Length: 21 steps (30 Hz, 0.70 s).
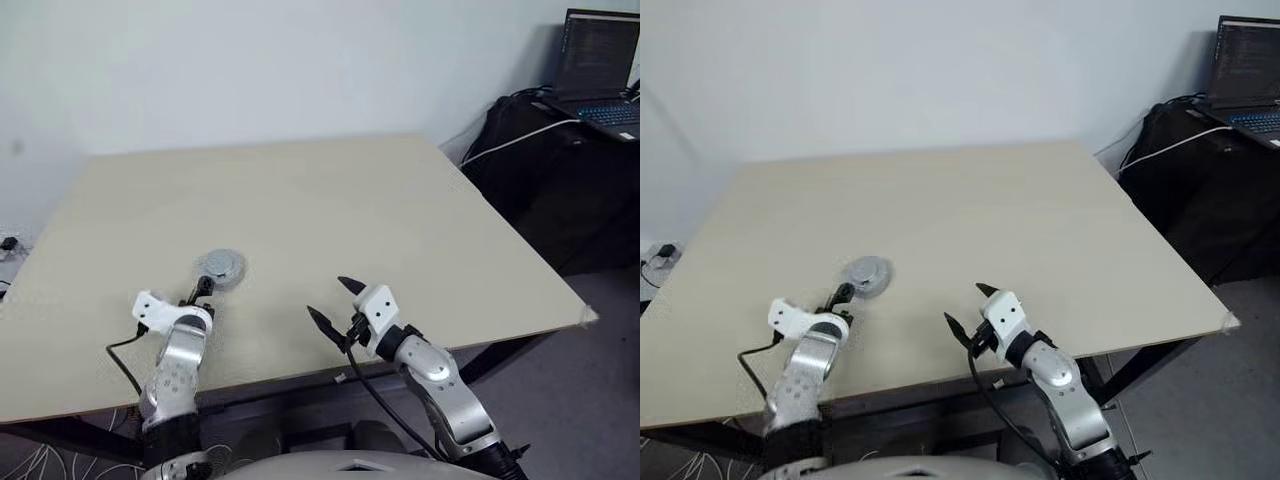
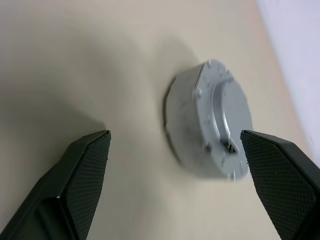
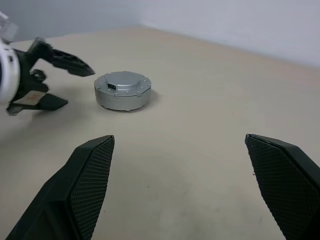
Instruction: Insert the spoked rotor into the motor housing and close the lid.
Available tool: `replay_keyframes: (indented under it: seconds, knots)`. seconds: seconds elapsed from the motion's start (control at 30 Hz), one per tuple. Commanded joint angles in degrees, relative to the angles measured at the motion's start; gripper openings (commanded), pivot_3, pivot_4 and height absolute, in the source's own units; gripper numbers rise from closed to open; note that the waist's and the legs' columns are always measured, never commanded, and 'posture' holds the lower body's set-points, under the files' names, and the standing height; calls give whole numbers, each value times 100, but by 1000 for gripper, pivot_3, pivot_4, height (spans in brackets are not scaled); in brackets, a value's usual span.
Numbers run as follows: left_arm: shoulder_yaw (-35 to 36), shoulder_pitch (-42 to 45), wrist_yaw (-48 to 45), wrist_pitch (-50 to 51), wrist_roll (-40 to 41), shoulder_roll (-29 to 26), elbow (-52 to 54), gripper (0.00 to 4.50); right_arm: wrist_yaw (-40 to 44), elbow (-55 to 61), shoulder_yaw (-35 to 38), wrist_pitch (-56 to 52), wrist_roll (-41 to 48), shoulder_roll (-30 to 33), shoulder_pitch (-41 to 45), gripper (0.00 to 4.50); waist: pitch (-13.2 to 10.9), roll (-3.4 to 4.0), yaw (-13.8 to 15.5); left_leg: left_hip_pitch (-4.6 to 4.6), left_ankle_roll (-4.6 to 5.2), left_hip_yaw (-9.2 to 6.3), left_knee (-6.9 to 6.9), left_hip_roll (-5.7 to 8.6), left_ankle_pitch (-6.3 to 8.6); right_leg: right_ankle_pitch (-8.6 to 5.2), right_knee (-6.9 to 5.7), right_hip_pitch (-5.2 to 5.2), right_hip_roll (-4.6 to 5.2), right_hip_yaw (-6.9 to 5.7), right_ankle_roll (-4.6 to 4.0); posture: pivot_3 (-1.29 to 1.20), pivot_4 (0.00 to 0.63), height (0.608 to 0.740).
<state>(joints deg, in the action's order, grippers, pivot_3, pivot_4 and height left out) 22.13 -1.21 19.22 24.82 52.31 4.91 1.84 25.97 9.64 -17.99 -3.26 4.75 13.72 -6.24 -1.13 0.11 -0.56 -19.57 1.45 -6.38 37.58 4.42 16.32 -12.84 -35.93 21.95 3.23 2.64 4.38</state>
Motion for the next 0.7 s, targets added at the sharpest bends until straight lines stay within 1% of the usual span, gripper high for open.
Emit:
replay_keyframes:
  seconds: [0.03,0.1,0.13,0.2,0.33,0.43,0.53,0.7]
  knots:
    - [-408,-573,88,313,139,687,470,4434,3,127,115,10,80,-50,36,4500,1,4,5,0,0,0,0,1,0,-8,0,0,2,0,-10,0,0,740]
    - [-772,-863,-240,308,-87,430,897,4434,-3,108,155,45,131,-83,15,4500,-1,4,8,-1,-2,-1,-1,1,2,-11,-1,-1,2,-1,-12,0,0,740]
    - [-1028,-1025,-476,194,-382,229,1123,4434,-5,93,181,81,162,-111,0,4500,-3,5,11,-3,-3,-1,-1,2,3,-13,0,-1,4,-2,-11,0,0,740]
    - [-1355,-1271,-843,-160,-900,-16,1390,4434,-14,69,245,121,253,-197,-39,4500,-9,4,21,-4,-1,-1,-1,6,5,-16,1,0,7,-2,-10,0,0,740]
    - [-1870,-1662,-1536,-1049,-2004,-391,1538,4434,-121,-6,344,273,193,-281,-124,4500,-35,1,77,-10,-3,-3,-1,5,5,-17,-1,4,9,-6,-11,0,0,740]
    - [-2109,-1857,-1835,-1771,-2772,-529,1456,4434,-298,-79,433,399,71,-325,-212,4500,-49,10,90,-14,-4,-5,-2,2,5,-20,-1,7,15,-9,-14,0,0,740]
    - [-2411,-1984,-1963,-2542,-3789,-785,1213,4434,-406,-131,509,491,35,-346,-305,4500,-51,10,129,-28,-4,-4,-4,3,6,-20,0,23,19,-8,-15,0,0,740]
    - [-2724,-2197,-2028,-3498,-4804,-977,795,4434,-639,-208,588,765,-154,-367,-475,4500,-51,12,161,-43,-3,0,-14,5,5,-21,0,47,15,-7,-17,0,0,740]
